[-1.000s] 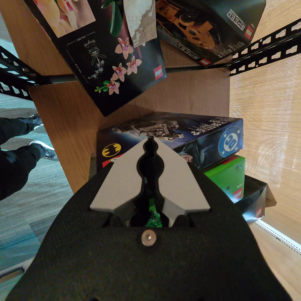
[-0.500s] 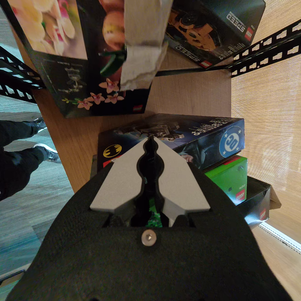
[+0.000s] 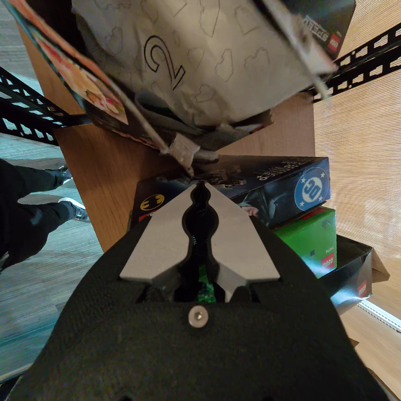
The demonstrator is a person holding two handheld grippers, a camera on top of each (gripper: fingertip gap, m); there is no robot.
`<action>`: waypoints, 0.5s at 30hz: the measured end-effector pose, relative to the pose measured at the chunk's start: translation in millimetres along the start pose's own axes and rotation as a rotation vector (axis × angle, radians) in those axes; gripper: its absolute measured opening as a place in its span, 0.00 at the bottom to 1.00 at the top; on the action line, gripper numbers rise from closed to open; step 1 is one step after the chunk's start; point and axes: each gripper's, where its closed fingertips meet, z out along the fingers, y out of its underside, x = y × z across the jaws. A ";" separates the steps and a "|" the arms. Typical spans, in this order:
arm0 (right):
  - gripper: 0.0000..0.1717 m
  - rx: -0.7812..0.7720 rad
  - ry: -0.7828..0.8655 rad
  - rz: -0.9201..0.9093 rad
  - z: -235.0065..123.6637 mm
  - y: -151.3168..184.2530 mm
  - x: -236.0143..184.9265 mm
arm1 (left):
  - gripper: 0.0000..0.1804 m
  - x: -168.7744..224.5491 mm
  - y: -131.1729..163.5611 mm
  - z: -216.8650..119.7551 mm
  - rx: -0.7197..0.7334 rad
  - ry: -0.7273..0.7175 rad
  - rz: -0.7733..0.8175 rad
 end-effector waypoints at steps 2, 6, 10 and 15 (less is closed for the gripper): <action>0.00 -0.003 0.009 -0.003 0.1 0.4 0.1 | 0.04 0.0 -1.6 -0.5 0.039 -0.008 -0.023; 0.00 -0.001 0.008 0.003 -0.2 0.7 0.3 | 0.19 4.7 -7.9 -7.1 0.100 0.072 -0.117; 0.00 0.007 -0.005 0.009 -0.4 0.1 -0.2 | 0.29 0.6 -4.6 -14.4 0.148 0.096 -0.218; 0.00 0.012 -0.019 0.011 -0.4 -0.2 -0.6 | 0.34 -12.2 3.2 -38.7 0.228 0.130 -0.351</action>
